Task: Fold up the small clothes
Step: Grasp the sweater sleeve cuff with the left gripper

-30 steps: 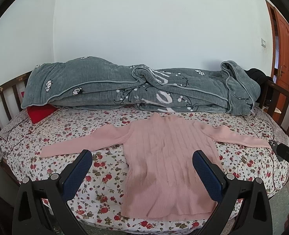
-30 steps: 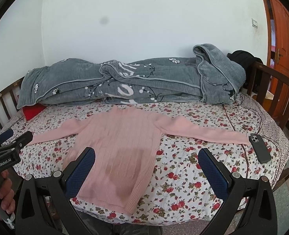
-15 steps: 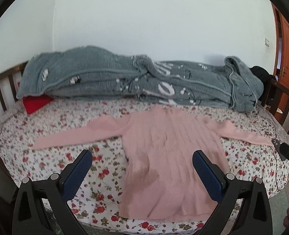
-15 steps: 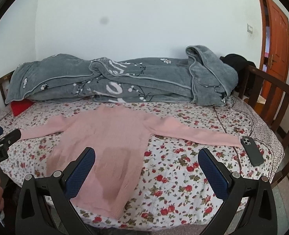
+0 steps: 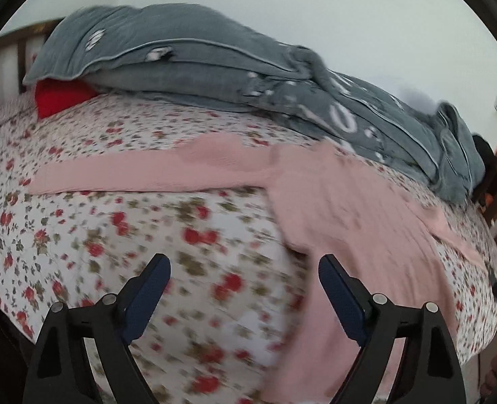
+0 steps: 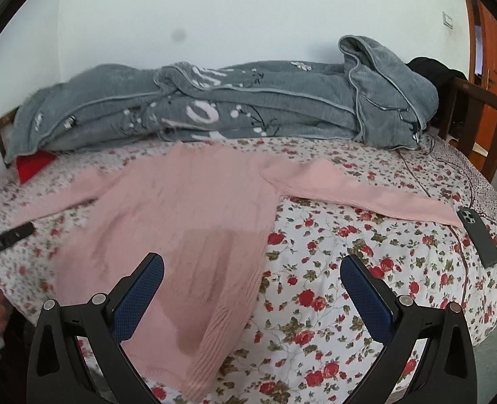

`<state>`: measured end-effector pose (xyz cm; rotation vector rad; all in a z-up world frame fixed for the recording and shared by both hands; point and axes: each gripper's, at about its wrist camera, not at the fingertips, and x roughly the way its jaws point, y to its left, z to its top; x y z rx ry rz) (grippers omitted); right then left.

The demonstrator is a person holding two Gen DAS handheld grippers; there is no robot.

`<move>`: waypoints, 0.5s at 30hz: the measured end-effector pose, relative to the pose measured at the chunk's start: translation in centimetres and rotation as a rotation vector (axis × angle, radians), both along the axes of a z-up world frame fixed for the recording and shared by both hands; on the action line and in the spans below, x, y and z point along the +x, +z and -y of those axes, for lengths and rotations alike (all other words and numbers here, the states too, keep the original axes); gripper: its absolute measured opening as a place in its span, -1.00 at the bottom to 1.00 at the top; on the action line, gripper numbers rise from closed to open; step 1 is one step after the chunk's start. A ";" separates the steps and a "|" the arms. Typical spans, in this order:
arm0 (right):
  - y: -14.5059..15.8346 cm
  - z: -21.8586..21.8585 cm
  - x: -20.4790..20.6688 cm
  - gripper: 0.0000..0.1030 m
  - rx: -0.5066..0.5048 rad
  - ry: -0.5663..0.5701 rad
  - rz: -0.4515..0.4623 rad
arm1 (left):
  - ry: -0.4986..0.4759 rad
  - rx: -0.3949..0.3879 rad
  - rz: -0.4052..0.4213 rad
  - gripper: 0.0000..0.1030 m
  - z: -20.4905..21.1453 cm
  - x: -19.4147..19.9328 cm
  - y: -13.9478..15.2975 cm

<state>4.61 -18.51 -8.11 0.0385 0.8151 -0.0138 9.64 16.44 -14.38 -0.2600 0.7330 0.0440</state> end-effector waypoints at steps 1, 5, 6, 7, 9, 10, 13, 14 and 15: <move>-0.2 0.0 0.3 0.99 0.002 -0.005 0.002 | 0.013 -0.007 0.005 0.73 -1.1 0.3 -0.1; -0.6 0.6 1.1 0.99 0.026 -0.036 0.005 | 0.073 -0.045 0.010 0.72 -6.1 1.6 -0.9; -0.8 0.7 1.4 0.99 0.033 -0.035 0.001 | 0.099 -0.066 0.014 0.72 -7.8 1.9 -1.3; -0.9 0.8 1.6 0.99 0.035 -0.035 -0.003 | 0.115 -0.078 0.014 0.72 -8.7 2.2 -1.5; -1.4 1.0 2.2 0.95 0.037 -0.028 -0.024 | 0.162 -0.113 0.009 0.71 -11.4 3.0 -2.3; -1.7 1.1 2.4 0.89 0.043 -0.026 -0.032 | 0.175 -0.126 0.004 0.71 -12.2 3.2 -2.6; -2.5 1.5 3.0 0.87 0.057 -0.038 -0.037 | 0.226 -0.176 -0.015 0.65 -15.5 4.2 -3.9; -2.7 1.5 3.3 0.87 0.059 -0.042 -0.037 | 0.238 -0.191 -0.019 0.60 -16.2 4.4 -4.2; -3.0 1.6 3.5 0.87 0.060 -0.044 -0.037 | 0.257 -0.214 -0.023 0.58 -17.4 4.7 -4.7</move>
